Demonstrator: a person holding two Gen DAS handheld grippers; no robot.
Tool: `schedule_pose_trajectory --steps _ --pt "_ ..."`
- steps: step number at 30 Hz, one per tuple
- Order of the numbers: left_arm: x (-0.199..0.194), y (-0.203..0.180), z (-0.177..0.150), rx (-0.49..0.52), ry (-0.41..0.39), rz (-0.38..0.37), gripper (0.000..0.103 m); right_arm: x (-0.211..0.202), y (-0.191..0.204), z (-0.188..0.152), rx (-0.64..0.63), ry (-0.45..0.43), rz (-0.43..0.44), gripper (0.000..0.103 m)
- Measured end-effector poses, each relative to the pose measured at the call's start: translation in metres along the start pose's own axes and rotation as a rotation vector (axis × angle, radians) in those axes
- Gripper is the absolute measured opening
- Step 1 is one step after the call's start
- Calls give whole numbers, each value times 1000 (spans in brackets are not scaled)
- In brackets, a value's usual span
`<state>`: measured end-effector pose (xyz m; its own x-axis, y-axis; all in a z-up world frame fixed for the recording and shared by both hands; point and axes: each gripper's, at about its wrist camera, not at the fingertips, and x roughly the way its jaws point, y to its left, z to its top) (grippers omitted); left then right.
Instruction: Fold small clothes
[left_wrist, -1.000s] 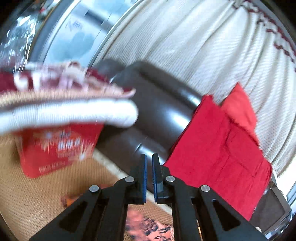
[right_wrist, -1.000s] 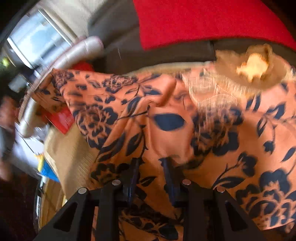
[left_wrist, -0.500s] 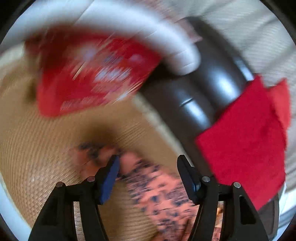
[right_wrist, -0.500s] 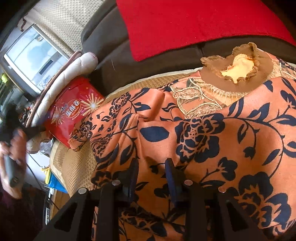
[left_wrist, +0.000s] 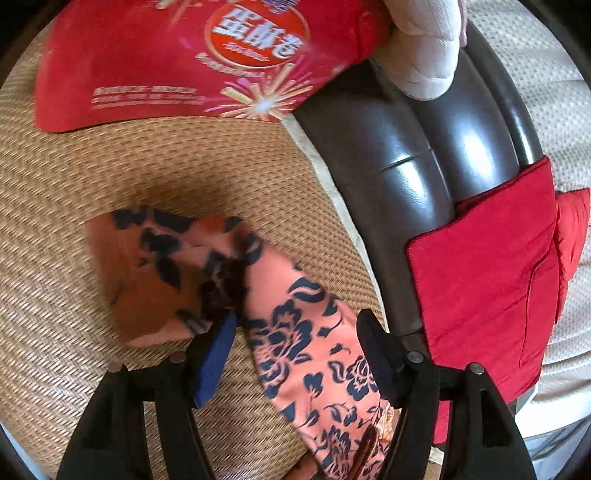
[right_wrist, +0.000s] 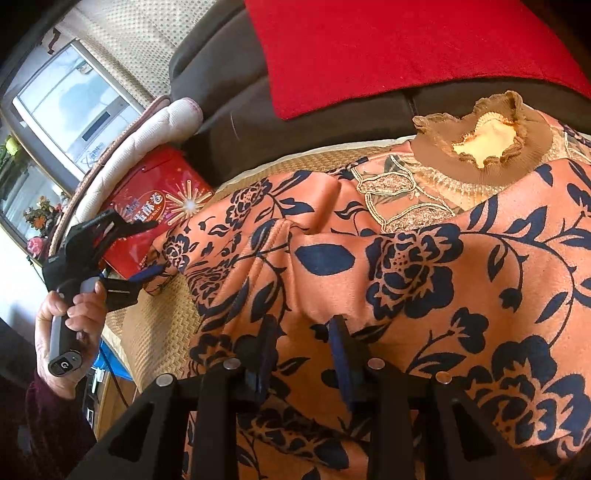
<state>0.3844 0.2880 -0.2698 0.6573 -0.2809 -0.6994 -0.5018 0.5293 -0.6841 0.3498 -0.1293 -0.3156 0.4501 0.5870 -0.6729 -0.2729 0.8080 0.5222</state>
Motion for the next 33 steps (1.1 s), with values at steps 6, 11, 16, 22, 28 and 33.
schedule_pose_trajectory --steps 6,11,16,22,28,33 --pt "20 -7 16 39 -36 28 67 6 2 -4 -11 26 -5 33" --pt "32 -9 26 101 -57 52 15 8 4 -6 -19 33 -7 33" --pt "12 -24 27 151 -122 10 6 6 5 -6 -19 21 -12 33" --pt "-79 -91 9 381 -404 -10 6 -2 4 -2 -9 -49 0 33" --pt "-138 -132 -20 550 -576 -14 6 17 10 -9 -43 14 -39 34" --pt "-119 -167 -57 719 -490 -37 6 -19 1 4 -15 -58 -15 33"
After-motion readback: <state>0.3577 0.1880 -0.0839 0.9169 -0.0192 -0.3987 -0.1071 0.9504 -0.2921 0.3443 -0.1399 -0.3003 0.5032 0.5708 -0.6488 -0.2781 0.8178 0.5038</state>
